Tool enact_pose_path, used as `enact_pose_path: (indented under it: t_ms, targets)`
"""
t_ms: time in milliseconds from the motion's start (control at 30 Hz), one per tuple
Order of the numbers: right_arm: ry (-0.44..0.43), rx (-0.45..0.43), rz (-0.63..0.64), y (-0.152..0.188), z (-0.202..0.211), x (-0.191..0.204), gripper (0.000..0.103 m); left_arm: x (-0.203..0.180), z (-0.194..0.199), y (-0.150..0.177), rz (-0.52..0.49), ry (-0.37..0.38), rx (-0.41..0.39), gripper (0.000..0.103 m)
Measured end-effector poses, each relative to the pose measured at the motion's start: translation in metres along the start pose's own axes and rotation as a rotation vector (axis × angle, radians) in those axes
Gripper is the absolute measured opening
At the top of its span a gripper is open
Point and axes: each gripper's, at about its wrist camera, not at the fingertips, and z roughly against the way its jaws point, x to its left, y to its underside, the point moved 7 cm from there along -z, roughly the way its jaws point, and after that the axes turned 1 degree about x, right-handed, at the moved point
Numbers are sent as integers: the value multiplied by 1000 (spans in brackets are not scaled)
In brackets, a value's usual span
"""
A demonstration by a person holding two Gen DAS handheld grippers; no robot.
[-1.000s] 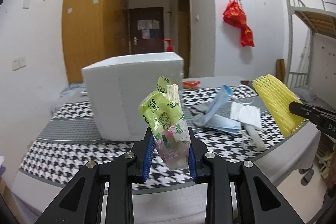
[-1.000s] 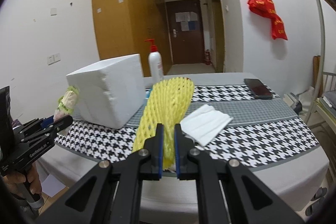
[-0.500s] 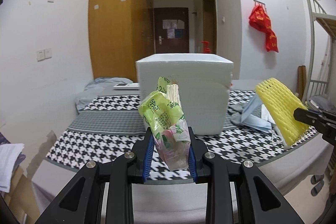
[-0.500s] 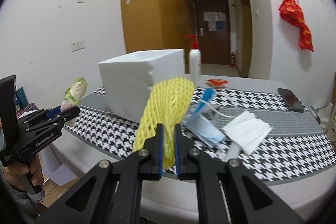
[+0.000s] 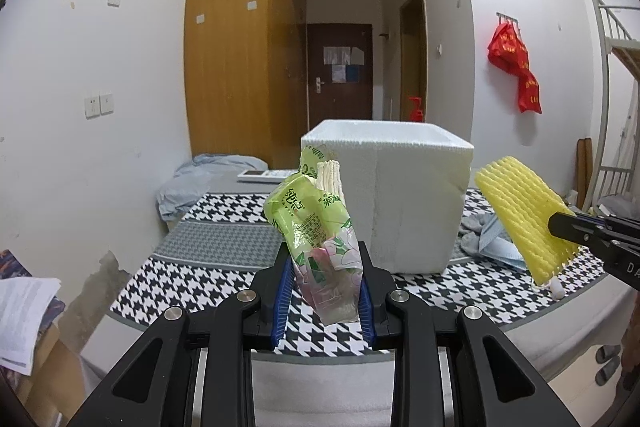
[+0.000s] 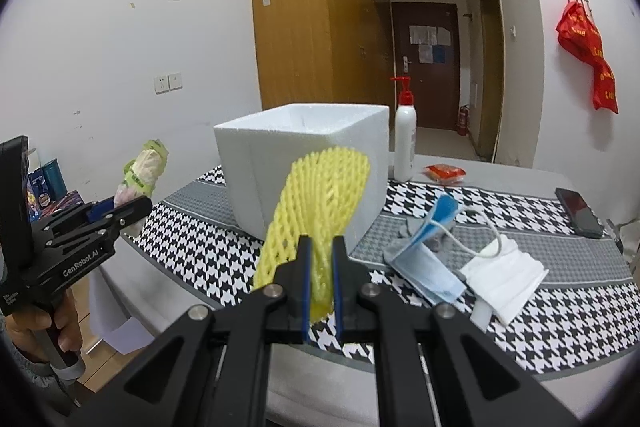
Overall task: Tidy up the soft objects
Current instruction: 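Carry the yellow net and snack bag over the white foam box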
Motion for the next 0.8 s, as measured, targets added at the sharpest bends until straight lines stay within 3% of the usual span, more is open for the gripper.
enact_pose_path:
  t_ms: [800]
  targets:
    - [14,-68,40,-60,-3,1,12,-2,-7,-59,-22,58,-69,30]
